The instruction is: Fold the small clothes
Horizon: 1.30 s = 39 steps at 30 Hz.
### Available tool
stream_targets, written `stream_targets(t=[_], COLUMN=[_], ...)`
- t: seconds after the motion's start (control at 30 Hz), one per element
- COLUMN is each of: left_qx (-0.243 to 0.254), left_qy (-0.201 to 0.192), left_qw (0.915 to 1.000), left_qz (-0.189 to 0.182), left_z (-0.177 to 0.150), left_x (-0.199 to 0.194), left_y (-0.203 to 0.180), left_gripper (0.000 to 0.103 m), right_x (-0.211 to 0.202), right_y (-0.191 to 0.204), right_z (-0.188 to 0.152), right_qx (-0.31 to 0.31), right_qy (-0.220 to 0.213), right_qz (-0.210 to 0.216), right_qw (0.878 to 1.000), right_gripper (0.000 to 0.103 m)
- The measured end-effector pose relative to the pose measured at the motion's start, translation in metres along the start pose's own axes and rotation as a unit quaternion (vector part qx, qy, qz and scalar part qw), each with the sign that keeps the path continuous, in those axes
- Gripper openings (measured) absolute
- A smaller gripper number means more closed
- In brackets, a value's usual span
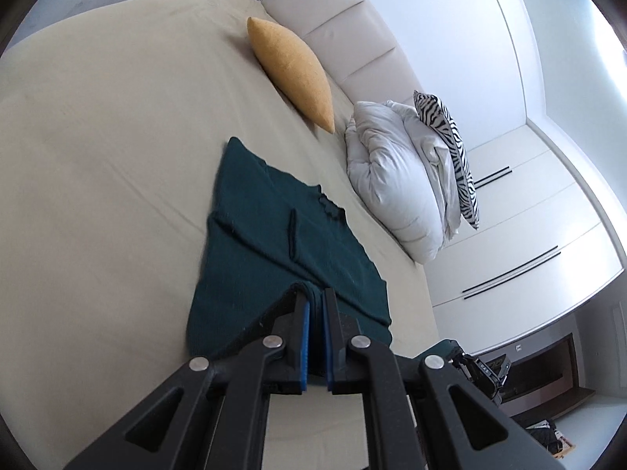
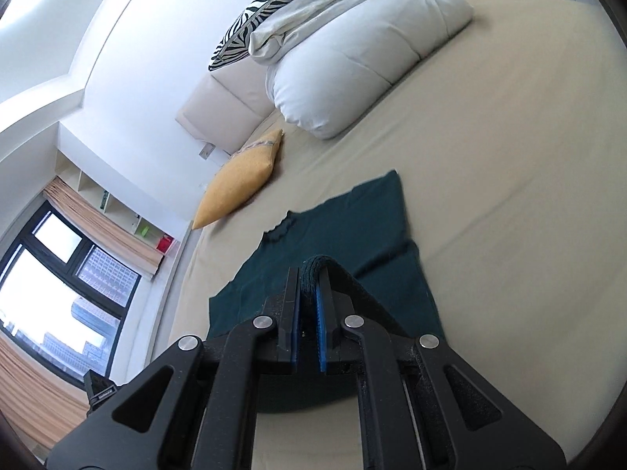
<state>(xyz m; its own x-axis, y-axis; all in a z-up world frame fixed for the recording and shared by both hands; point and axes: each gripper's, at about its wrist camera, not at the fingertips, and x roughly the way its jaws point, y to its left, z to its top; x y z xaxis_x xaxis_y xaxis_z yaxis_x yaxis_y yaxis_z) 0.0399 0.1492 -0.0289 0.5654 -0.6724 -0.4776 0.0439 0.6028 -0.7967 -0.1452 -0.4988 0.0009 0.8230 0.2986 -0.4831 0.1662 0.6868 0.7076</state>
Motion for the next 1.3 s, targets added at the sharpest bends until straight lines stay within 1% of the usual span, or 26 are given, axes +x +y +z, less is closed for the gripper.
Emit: stream_targets(t=[0.2,0.3,0.47,0.6,0.83,0.97,1.03,1.07,1.1,1.13,1.17,1.2,1.23,1.27,1.3], left_qx=[0.004,-0.003,-0.005,-0.005,-0.018,-0.024,-0.024,-0.025,-0.027,-0.032,-0.035,-0.032,-0.023,-0.014,-0.007], left_qy=[-0.007,-0.007,0.0,0.0,0.005,0.005,0.015,0.021,0.026,0.03,0.028,0.023,0.017,0.009,0.002], left_qw=[1.0,1.0,0.9999,0.9996,0.9987,0.9974,0.9962,0.9947,0.9934,0.9933,0.9943,0.9948,0.995,0.9946,0.9943], left_qz=[0.006,0.006,0.015,0.026,0.047,0.067,0.082,0.098,0.108,0.107,0.097,0.094,0.096,0.102,0.106], left_z=[0.038,0.058,0.084,0.102,0.132,0.148,0.153,0.154,0.155,0.154,0.153,0.151,0.15,0.148,0.146], left_x=[0.032,0.052,0.084,0.103,0.142,0.166,0.181,0.188,0.193,0.196,0.194,0.191,0.188,0.183,0.179], left_y=[-0.002,0.0,0.004,0.01,0.023,0.034,0.042,0.046,0.05,0.052,0.053,0.051,0.048,0.043,0.04], left_gripper=[0.006,0.006,0.006,0.006,0.006,0.007,0.007,0.008,0.015,0.019,0.027,0.038,0.045,0.056,0.057], right_x=[0.053,0.085,0.128,0.16,0.211,0.247,0.265,0.277,0.287,0.297,0.306,0.308,0.309,0.307,0.303], right_y=[0.019,0.026,0.028,0.024,0.007,-0.009,-0.017,-0.022,-0.028,-0.035,-0.042,-0.045,-0.048,-0.048,-0.047], right_z=[0.038,0.058,0.075,0.085,0.108,0.118,0.121,0.122,0.122,0.121,0.12,0.118,0.116,0.114,0.113], right_qx=[-0.026,-0.04,-0.051,-0.057,-0.044,-0.035,-0.034,-0.03,-0.025,-0.018,-0.008,-0.002,0.003,-0.003,-0.011], right_qy=[-0.01,-0.013,-0.011,-0.004,-0.001,0.009,0.015,0.026,0.036,0.048,0.062,0.067,0.069,0.063,0.056], right_qz=[-0.025,-0.043,-0.065,-0.083,-0.104,-0.123,-0.135,-0.142,-0.149,-0.159,-0.161,-0.158,-0.152,-0.152,-0.159], right_qw=[0.999,0.998,0.997,0.995,0.994,0.992,0.99,0.989,0.988,0.986,0.985,0.985,0.986,0.986,0.986], right_gripper=[0.006,0.006,0.005,0.005,0.005,0.005,0.006,0.008,0.009,0.009,0.011,0.016,0.02,0.031,0.051])
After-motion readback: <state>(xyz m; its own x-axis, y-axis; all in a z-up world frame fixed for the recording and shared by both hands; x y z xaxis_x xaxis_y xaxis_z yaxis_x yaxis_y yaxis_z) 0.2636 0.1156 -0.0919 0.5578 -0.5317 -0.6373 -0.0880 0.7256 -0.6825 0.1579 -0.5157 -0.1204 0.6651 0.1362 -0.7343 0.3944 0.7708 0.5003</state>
